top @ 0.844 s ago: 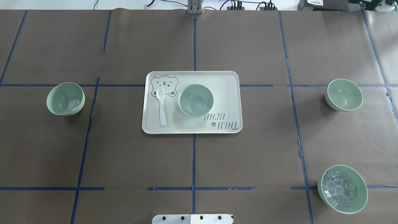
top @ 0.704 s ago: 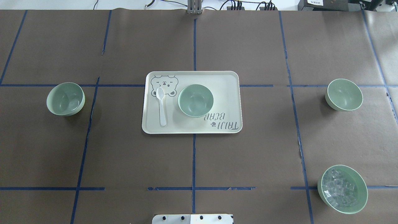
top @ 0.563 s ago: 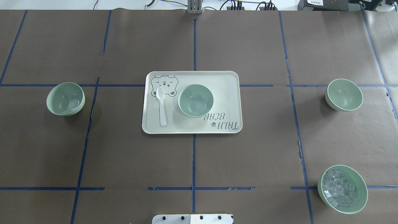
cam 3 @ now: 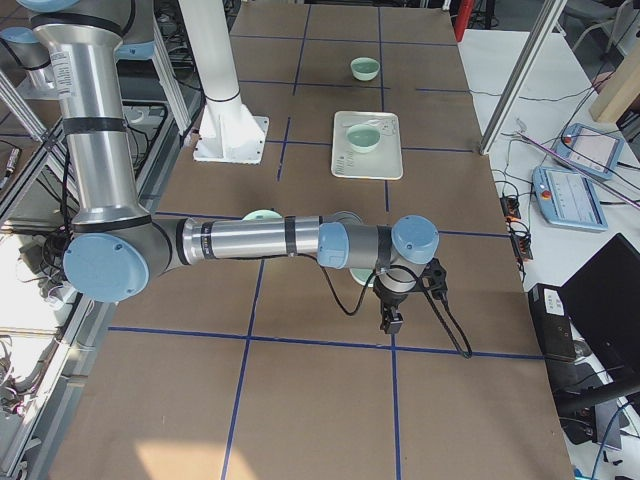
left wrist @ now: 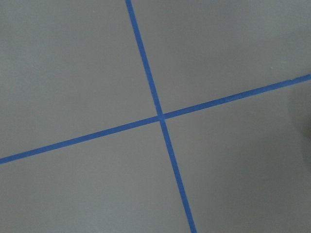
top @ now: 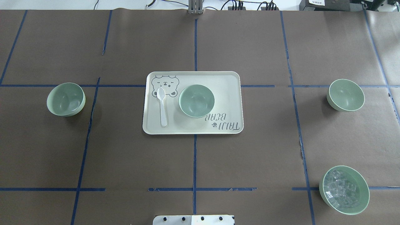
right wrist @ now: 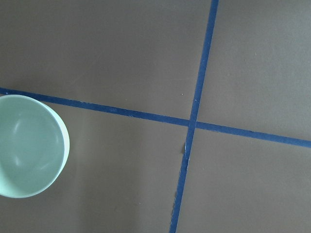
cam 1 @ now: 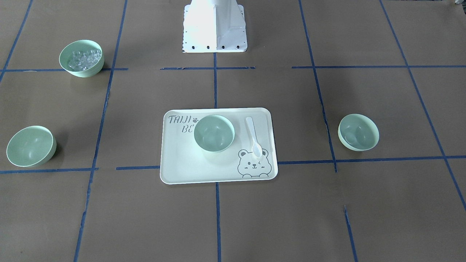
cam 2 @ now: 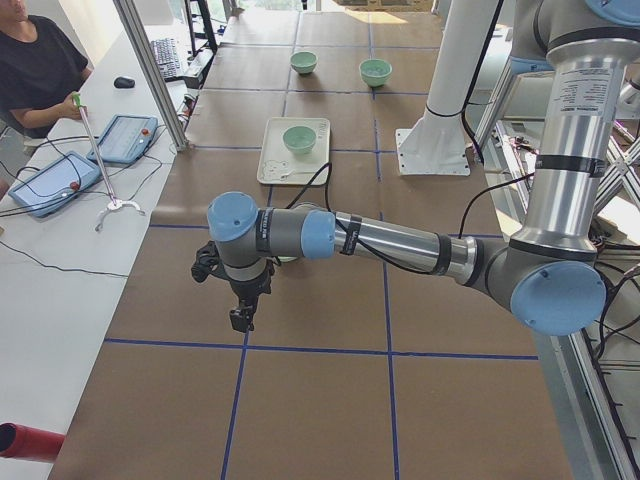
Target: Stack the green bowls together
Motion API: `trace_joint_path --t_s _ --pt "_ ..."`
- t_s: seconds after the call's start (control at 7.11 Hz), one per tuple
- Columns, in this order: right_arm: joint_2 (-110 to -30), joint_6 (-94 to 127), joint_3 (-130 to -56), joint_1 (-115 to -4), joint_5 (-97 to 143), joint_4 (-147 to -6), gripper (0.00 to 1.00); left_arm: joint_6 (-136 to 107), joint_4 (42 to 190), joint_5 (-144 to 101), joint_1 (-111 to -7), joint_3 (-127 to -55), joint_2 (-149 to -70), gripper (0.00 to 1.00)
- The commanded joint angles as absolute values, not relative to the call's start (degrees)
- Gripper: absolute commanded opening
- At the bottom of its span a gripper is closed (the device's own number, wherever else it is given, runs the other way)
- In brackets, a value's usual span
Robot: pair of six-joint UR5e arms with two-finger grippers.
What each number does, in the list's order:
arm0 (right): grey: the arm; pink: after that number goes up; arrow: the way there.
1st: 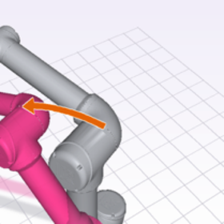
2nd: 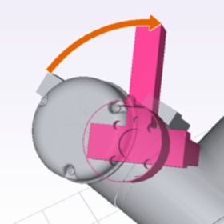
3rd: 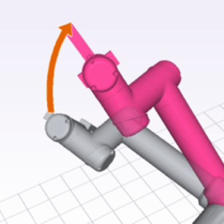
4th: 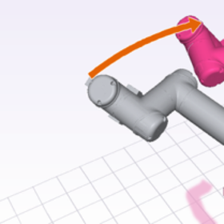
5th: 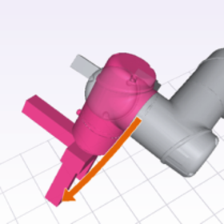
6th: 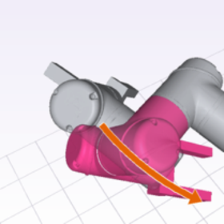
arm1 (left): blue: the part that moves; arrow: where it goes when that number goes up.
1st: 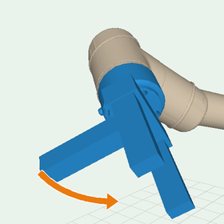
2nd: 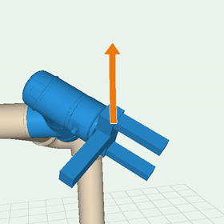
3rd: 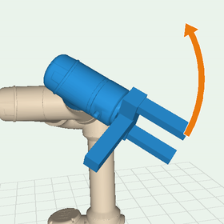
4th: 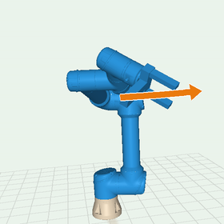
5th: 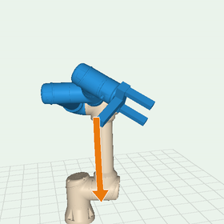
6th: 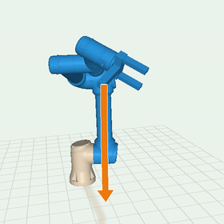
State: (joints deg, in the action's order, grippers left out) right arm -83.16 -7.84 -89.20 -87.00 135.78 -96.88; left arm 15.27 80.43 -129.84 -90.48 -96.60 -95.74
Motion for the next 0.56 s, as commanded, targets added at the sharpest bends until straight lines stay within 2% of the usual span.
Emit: trace_joint_path --t_s 0.0,0.42 --pt "-83.5 -1.3 -89.4 -80.2 135.7 -91.7 1.0 15.6 82.3 -134.6 -90.6 -97.1 -94.0 1.0" --pt "-86.1 22.4 -88.4 -71.0 133.1 -71.6 1.0 15.2 90.6 -140.4 -90.4 -96.9 -92.3 1.0"
